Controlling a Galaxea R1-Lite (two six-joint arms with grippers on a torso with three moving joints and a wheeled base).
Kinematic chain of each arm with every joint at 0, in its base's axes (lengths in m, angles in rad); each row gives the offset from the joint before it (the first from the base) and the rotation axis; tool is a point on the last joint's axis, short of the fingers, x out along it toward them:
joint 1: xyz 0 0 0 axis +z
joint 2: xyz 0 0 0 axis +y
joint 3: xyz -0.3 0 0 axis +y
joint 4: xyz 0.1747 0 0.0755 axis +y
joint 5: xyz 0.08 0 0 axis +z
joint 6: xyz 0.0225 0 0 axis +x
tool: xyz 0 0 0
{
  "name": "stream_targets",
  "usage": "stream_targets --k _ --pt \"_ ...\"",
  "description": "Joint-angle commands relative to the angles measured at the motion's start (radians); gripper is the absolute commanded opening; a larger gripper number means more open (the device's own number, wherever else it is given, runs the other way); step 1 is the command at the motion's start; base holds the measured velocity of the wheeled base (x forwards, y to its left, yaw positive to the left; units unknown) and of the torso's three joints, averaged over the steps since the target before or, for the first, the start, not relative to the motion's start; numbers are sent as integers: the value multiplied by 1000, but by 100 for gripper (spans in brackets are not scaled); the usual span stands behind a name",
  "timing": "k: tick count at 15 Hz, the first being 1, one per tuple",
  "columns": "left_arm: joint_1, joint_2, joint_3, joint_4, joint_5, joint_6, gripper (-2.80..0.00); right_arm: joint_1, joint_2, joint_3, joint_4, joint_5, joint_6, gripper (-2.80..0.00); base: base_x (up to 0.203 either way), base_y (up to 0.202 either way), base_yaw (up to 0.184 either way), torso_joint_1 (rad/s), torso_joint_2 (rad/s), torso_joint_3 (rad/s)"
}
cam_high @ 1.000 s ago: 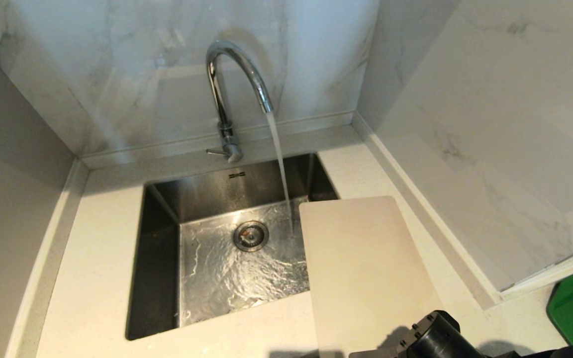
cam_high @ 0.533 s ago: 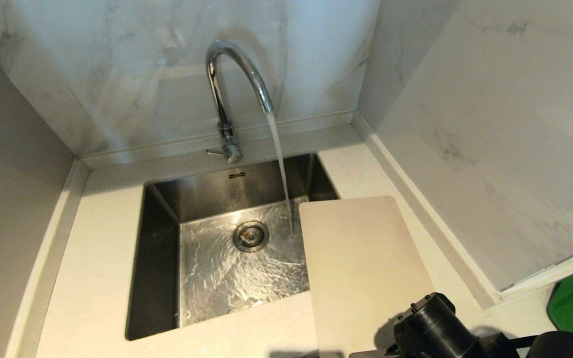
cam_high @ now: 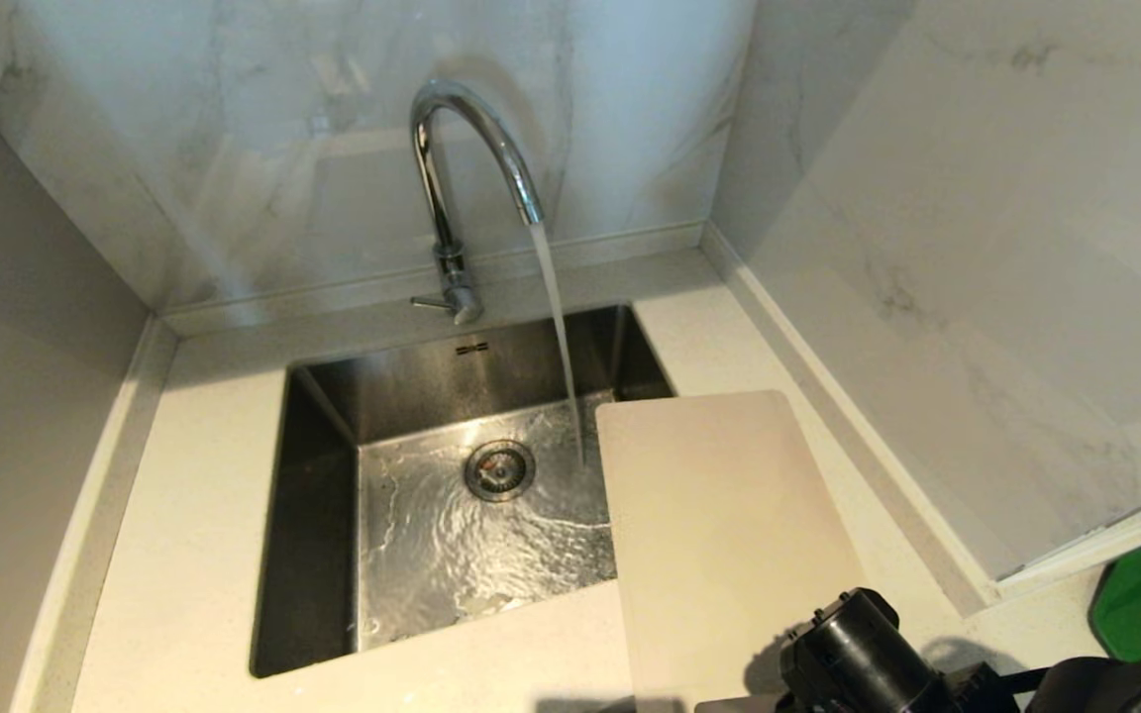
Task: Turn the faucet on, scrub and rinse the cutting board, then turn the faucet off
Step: Pick up the cutting board
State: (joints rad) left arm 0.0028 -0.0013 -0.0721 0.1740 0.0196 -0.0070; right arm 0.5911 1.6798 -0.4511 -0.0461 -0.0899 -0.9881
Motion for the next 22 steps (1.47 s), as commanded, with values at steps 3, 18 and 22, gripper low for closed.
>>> stream_targets --k 3,18,22 --pt "0 0 0 1 0 1 -280 -20 31 -1 -3 -1 -7 0 0 0 0 0 0 0" --pt "0 0 0 1 0 -1 -280 -23 217 9 -122 -4 -11 0 0 0 0 0 0 0" --pt "0 1 0 1 0 -1 -280 -23 317 24 -252 -2 -9 0 0 0 0 0 0 0"
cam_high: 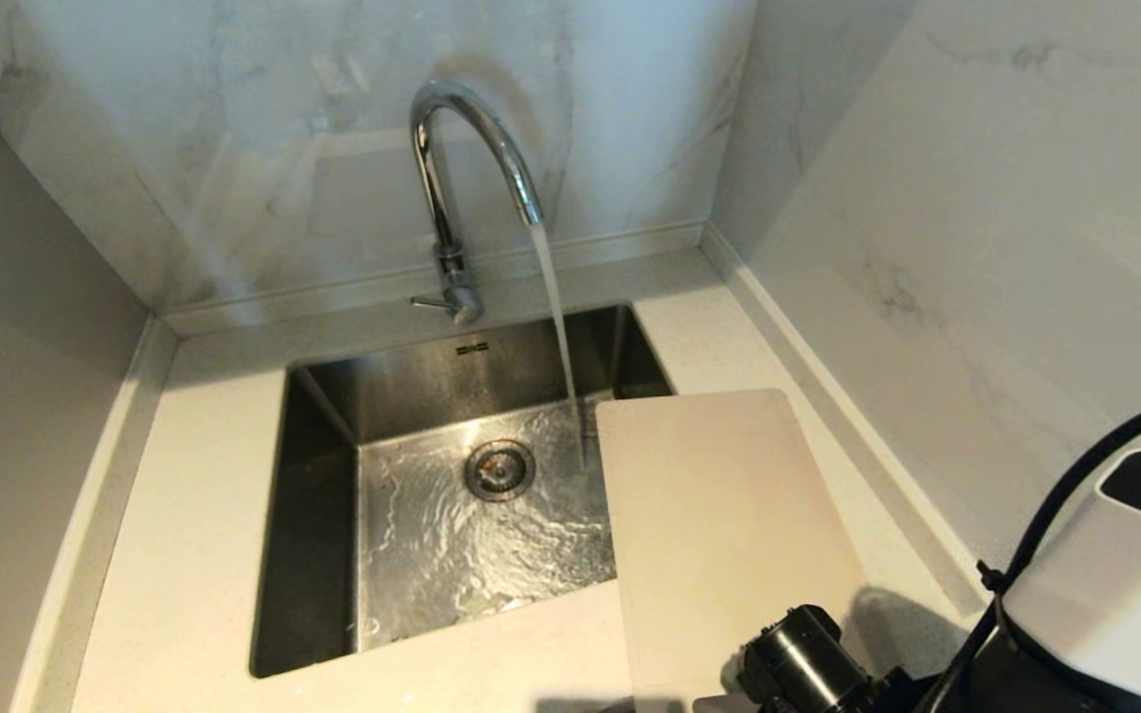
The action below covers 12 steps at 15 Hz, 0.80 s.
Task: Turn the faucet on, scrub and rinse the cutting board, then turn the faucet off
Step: Pick up the cutting board
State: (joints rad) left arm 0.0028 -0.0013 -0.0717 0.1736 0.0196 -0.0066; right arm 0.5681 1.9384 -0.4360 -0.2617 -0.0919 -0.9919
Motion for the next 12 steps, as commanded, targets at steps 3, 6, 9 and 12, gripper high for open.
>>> stream_targets --k 3,6,9,12 --pt "0 1 0 1 0 0 -280 -1 93 21 -79 1 -8 0 0 0 0 0 0 0" --pt "0 0 0 1 0 -1 -280 -2 105 23 -79 -2 1 0 0 0 0 0 0 0" --pt "0 0 0 1 0 -1 -280 -2 112 16 -79 -2 6 0 0 0 0 0 0 0" --pt "0 0 0 1 0 0 -280 -4 108 18 -79 -2 4 0 0 0 0 0 0 0"
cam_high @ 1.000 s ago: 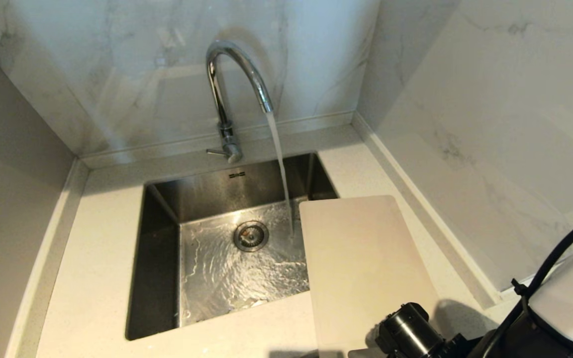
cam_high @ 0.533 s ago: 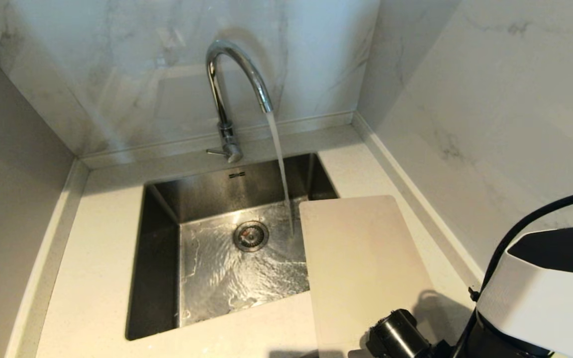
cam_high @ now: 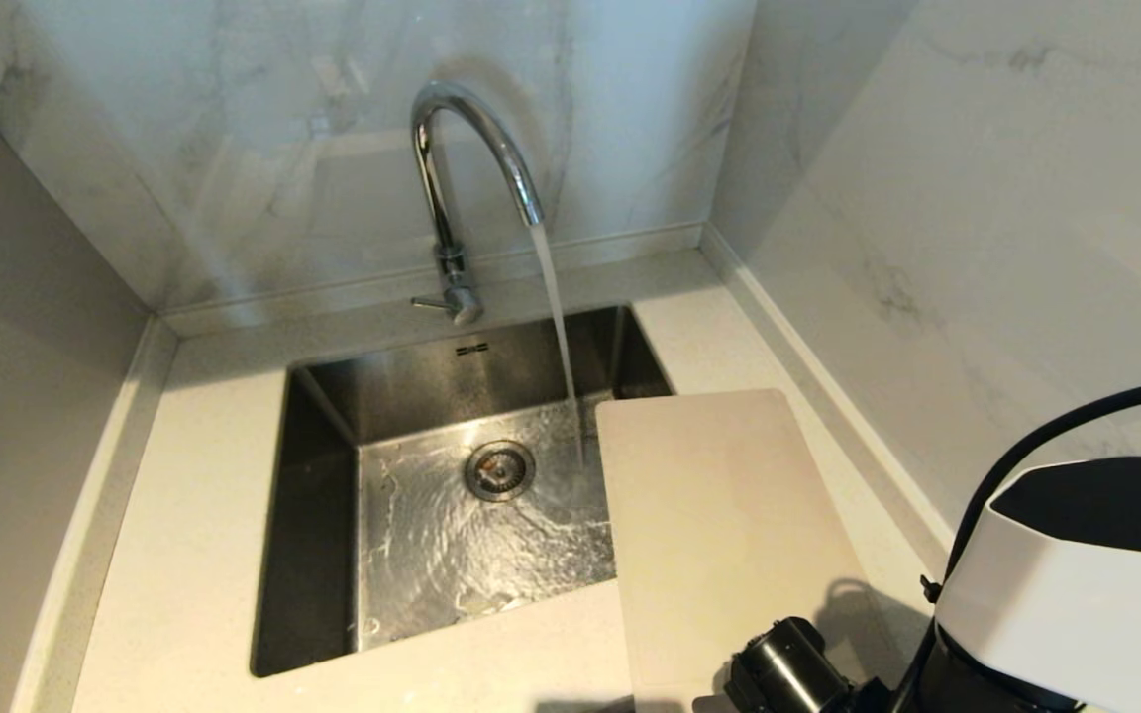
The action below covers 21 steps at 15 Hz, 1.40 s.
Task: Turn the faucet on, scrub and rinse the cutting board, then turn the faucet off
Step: Pick up the cutting board
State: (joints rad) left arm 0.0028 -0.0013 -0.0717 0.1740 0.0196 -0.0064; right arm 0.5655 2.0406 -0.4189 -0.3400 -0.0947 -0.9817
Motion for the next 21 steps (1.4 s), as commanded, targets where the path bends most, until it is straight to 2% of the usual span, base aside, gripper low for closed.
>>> stream_targets --k 1,4,5,13,17,21 --pt "0 0 0 1 0 0 -280 -3 4 2 -1 1 -6 0 0 0 0 0 0 0" --pt "0 0 0 1 0 -1 -280 -18 -5 12 0 6 -29 0 0 0 0 0 0 0" --pt "0 0 0 1 0 -1 -280 -18 -4 8 -2 6 -34 -280 0 0 0 0 0 0" --pt "0 0 0 1 0 -1 -280 -24 -6 6 -2 3 -41 -280 0 0 0 0 0 0" --pt "0 0 0 1 0 0 -280 -38 -11 5 -2 2 -80 -280 0 0 0 0 0 0" --pt "0 0 0 1 0 0 -280 -36 -112 17 3 -3 -115 -280 0 0 0 0 0 0"
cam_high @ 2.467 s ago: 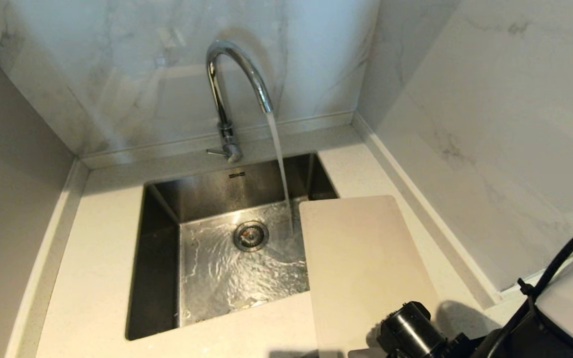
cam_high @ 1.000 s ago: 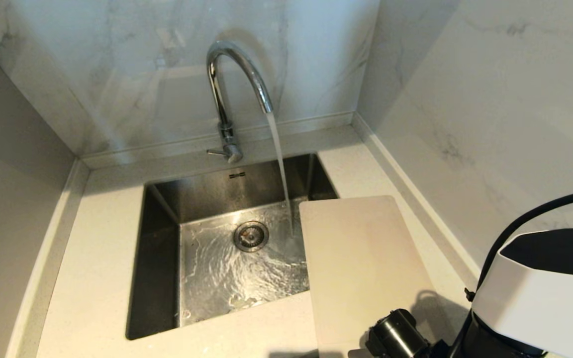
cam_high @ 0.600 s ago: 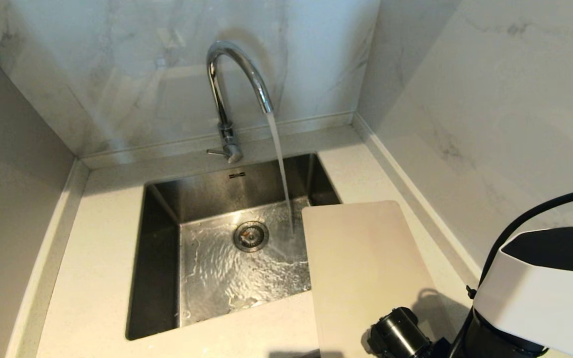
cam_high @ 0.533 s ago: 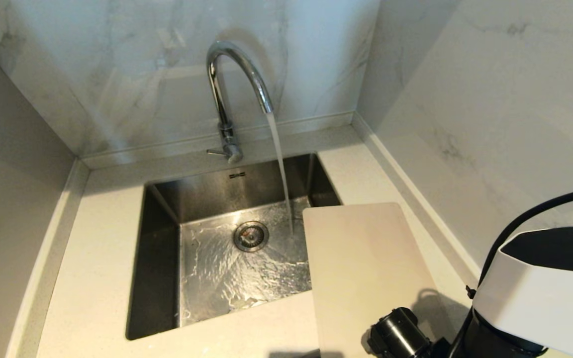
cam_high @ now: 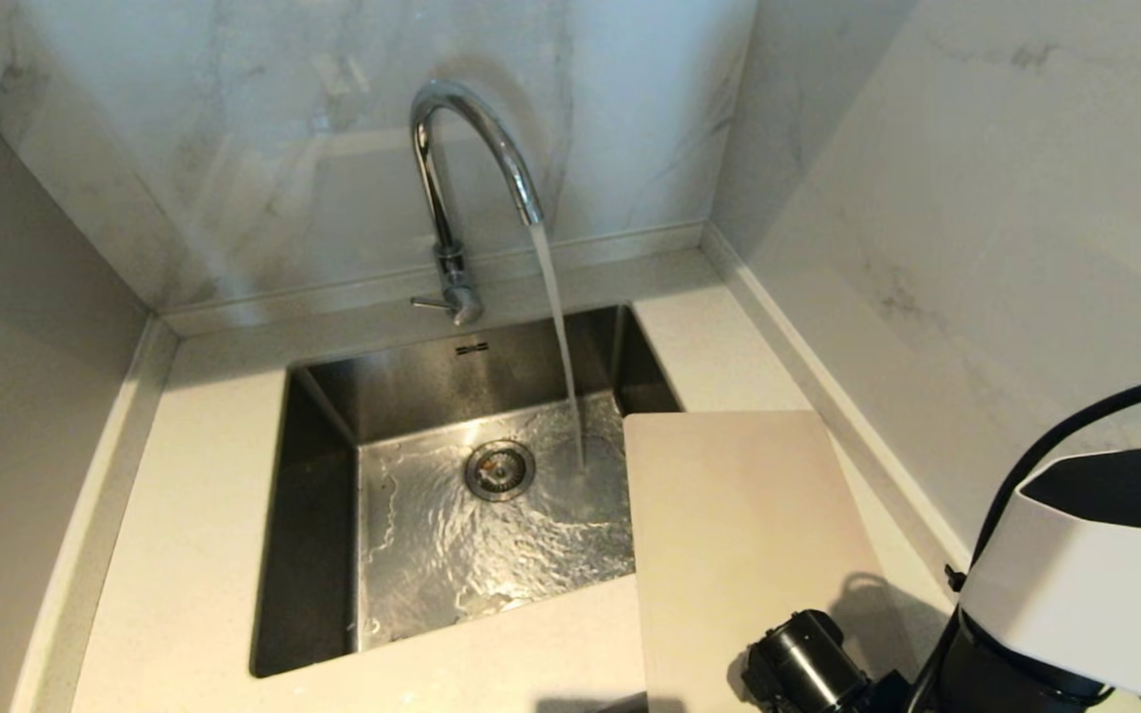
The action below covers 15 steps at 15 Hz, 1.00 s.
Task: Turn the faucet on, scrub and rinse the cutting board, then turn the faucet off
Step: Pick up the cutting board
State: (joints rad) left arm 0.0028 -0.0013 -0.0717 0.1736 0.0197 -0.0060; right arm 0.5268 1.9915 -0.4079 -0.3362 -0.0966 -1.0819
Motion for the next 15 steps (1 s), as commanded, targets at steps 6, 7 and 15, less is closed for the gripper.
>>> stream_targets --k 6,7,15 --pt "0 0 0 1 0 0 -280 15 -258 30 21 2 -28 -280 0 0 0 0 0 0" --pt "0 0 0 1 0 -2 -280 15 -292 27 27 4 -39 -280 0 0 0 0 0 0" --pt "0 0 0 1 0 -1 -280 16 -536 -100 293 -45 -223 -280 0 0 0 0 0 0"
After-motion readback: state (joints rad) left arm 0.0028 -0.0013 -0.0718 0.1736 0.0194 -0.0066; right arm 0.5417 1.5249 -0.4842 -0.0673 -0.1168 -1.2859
